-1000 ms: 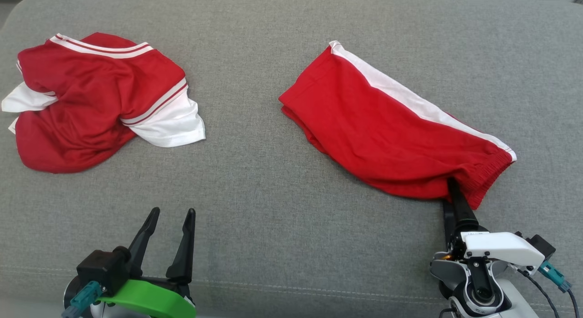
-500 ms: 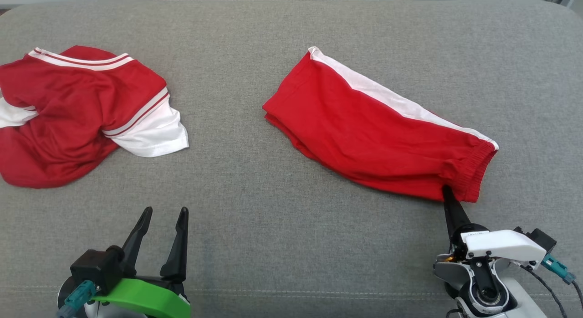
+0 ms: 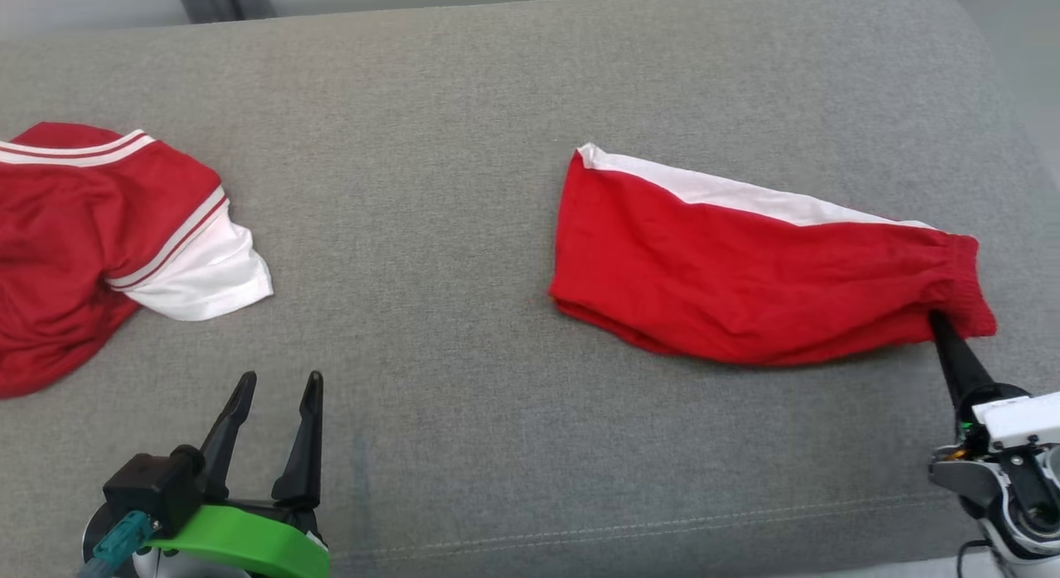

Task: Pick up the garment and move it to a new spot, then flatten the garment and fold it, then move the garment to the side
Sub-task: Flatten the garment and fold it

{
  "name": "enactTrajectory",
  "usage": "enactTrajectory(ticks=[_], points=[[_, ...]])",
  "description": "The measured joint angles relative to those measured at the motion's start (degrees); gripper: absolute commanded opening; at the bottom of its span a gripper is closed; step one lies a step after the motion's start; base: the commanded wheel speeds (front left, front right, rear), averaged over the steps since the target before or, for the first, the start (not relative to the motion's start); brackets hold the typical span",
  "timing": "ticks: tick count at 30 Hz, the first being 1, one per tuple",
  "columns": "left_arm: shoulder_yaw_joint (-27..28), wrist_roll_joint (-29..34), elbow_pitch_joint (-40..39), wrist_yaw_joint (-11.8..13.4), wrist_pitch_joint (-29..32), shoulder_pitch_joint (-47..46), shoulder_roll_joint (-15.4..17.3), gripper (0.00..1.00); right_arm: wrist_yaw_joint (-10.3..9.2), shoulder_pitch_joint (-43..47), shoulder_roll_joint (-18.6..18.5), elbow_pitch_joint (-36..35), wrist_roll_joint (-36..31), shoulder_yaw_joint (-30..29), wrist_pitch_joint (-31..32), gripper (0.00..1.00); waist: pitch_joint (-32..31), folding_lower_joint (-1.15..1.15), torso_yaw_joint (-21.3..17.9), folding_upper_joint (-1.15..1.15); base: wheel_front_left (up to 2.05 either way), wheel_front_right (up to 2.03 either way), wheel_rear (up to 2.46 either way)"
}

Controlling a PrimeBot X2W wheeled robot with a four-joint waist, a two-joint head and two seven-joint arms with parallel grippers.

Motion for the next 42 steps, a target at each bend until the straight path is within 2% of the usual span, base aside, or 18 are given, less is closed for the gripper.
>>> enactTrajectory(ticks=[8, 16, 23, 29, 35, 42], points=[[-0.09, 0.01, -1.26, 0.0, 0.52, -0.02, 0.08, 1.0, 0.0, 0.51, -5.05, -0.53, -1.66, -0.89, 1.23, 0.0, 0.9, 0.0, -3.3, 0.0, 0.0, 0.0, 0.0], [-1.89, 0.0, -1.36, -0.07, 1.04, -1.05, -1.54, 1.0, 0.0, -1.66, -8.79, -9.06, -9.06, 3.12, 2.18, 0.0, 1.98, 0.0, -3.65, 0.0, 0.0, 0.0, 0.0], [-2.66, -0.23, 0.09, -0.55, 1.02, -2.02, -3.26, 1.0, 0.0, -3.6, -14.67, -15.66, -16.58, 8.64, 5.48, 0.0, 1.59, 0.0, -1.3, 0.0, 0.0, 0.0, 0.0], [-3.21, -0.51, 1.69, -0.88, 0.99, -2.24, -4.94, 1.0, 0.01, -4.48, -17.35, -17.78, -18.49, 12.13, 9.23, 0.0, 0.9, 0.0, 1.72, 0.0, 0.0, 0.0, 0.0], [-3.75, -0.94, 2.85, -1.31, 0.91, -2.27, -6.66, 1.0, 0.0, -4.49, -18.5, -17.62, -18.95, 12.8, 11.51, 0.0, 0.1, 0.0, 5.26, 0.0, 0.0, 0.0, 0.0], [-3.9, -1.03, 4.53, -1.72, 0.44, -2.27, -7.71, 1.0, 0.0, -5.07, -18.2, -17.53, -19.6, 15.55, 14.58, 0.0, -0.62, 0.0, 9.25, 0.0, 0.0, 0.0, 0.0]])
